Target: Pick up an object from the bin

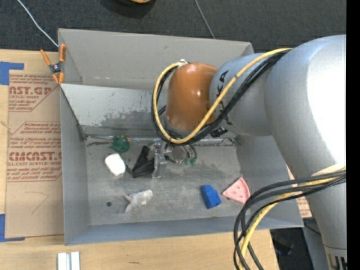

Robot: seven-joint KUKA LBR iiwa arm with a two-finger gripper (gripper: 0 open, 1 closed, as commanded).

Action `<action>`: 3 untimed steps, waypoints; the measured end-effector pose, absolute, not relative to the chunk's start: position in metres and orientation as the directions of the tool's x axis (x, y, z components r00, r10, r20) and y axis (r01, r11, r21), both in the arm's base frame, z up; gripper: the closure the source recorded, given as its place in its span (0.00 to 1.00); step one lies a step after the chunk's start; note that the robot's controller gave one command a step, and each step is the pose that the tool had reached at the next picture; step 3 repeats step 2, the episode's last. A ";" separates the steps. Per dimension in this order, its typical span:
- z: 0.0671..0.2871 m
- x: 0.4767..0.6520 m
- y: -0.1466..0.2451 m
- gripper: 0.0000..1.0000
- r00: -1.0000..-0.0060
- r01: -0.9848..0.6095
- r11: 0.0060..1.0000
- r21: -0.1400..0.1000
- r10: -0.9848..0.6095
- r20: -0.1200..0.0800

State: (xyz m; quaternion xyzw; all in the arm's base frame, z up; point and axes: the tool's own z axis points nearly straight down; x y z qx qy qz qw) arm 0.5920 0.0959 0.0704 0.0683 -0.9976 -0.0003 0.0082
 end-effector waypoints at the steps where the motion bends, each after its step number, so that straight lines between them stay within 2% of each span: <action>1: 0.082 0.591 0.096 1.00 -0.991 -0.136 0.991 0.002 -0.136 0.020; 2: 0.095 0.592 0.096 1.00 -0.991 -0.136 0.991 0.001 -0.136 0.018; 3: 0.095 0.592 0.096 1.00 -0.991 -0.136 0.991 0.001 -0.136 0.018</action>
Offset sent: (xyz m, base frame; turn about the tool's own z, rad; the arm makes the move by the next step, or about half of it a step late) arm -0.0001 0.0000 0.0297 0.0000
